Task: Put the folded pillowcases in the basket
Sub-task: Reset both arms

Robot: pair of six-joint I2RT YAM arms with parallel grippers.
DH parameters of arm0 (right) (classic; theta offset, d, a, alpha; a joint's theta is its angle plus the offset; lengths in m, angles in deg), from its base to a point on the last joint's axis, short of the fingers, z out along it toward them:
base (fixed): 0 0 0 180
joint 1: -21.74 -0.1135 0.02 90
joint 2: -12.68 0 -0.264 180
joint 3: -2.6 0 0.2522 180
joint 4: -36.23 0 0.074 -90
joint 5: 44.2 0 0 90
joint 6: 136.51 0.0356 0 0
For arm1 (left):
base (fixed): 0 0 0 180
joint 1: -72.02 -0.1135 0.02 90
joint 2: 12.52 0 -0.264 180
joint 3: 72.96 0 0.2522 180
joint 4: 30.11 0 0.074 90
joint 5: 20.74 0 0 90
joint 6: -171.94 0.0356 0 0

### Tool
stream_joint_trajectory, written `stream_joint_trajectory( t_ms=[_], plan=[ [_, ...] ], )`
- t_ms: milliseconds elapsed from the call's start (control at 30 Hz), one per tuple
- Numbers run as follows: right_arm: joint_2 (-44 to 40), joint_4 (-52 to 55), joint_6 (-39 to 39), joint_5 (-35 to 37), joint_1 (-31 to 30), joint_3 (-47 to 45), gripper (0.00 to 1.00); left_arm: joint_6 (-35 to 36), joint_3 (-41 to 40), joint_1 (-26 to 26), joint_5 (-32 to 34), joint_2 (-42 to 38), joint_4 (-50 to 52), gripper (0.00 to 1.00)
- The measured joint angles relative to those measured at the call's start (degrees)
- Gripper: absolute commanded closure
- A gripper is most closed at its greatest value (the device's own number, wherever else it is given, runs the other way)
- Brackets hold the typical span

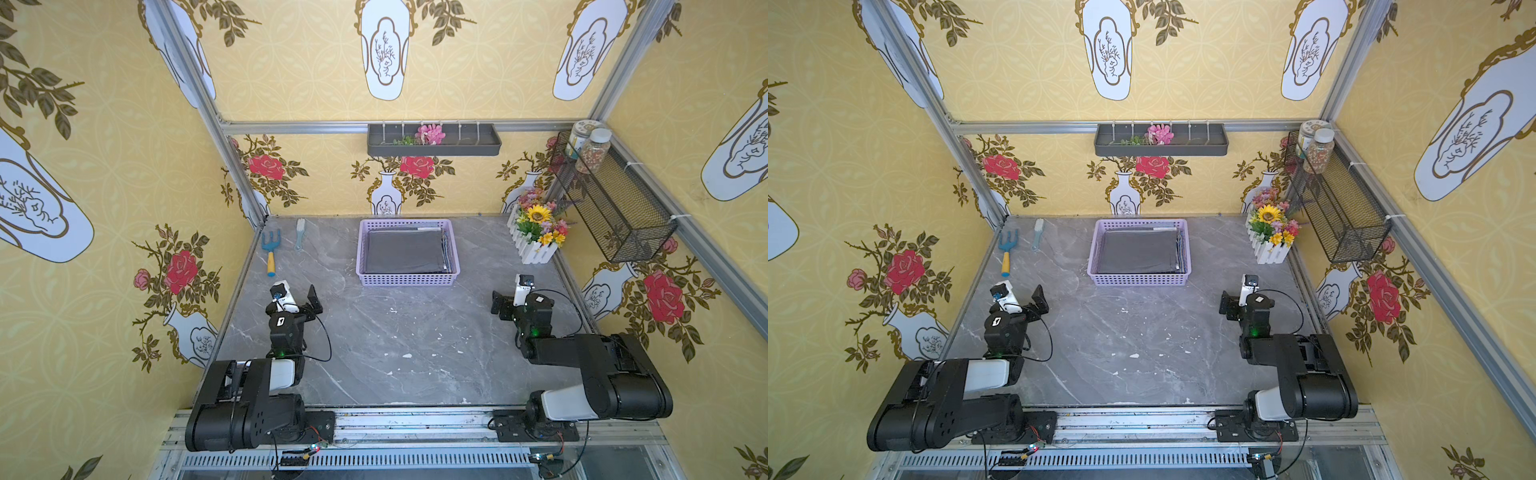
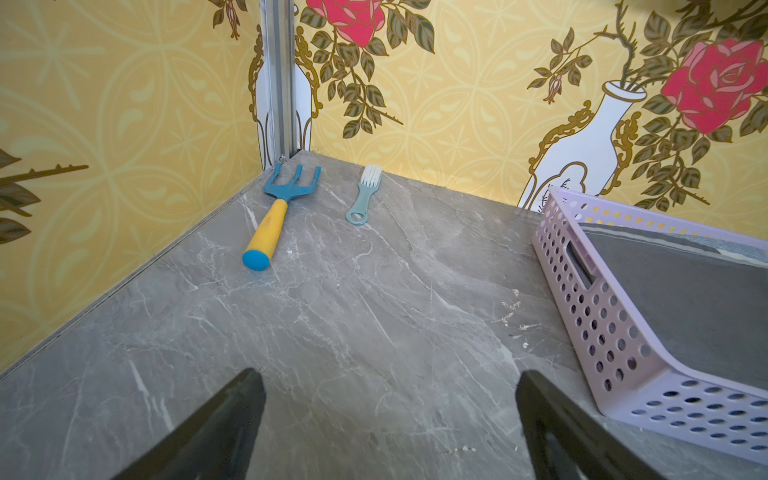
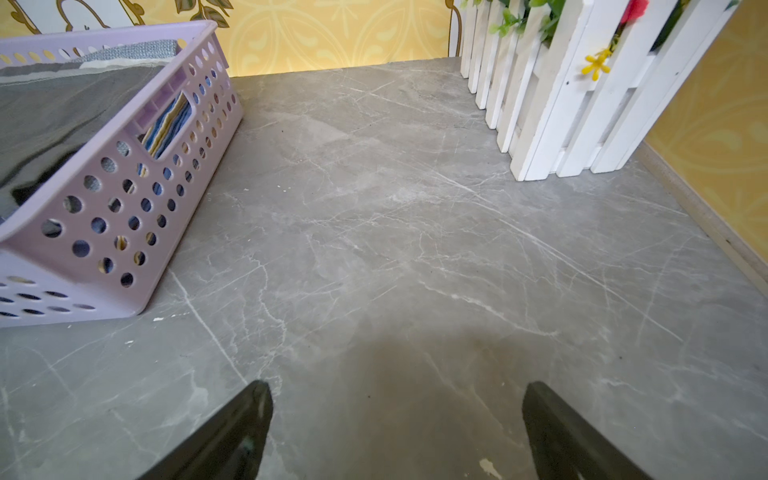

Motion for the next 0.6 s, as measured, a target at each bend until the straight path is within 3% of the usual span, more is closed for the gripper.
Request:
stream_joint_trajectory(
  t_ms=[600],
  plan=[
    [0.1, 0.0, 0.0, 0.1, -0.7, 0.1, 0.03, 0.0, 0.0, 0.0, 0.0, 0.0, 0.0, 0.00]
  ],
)
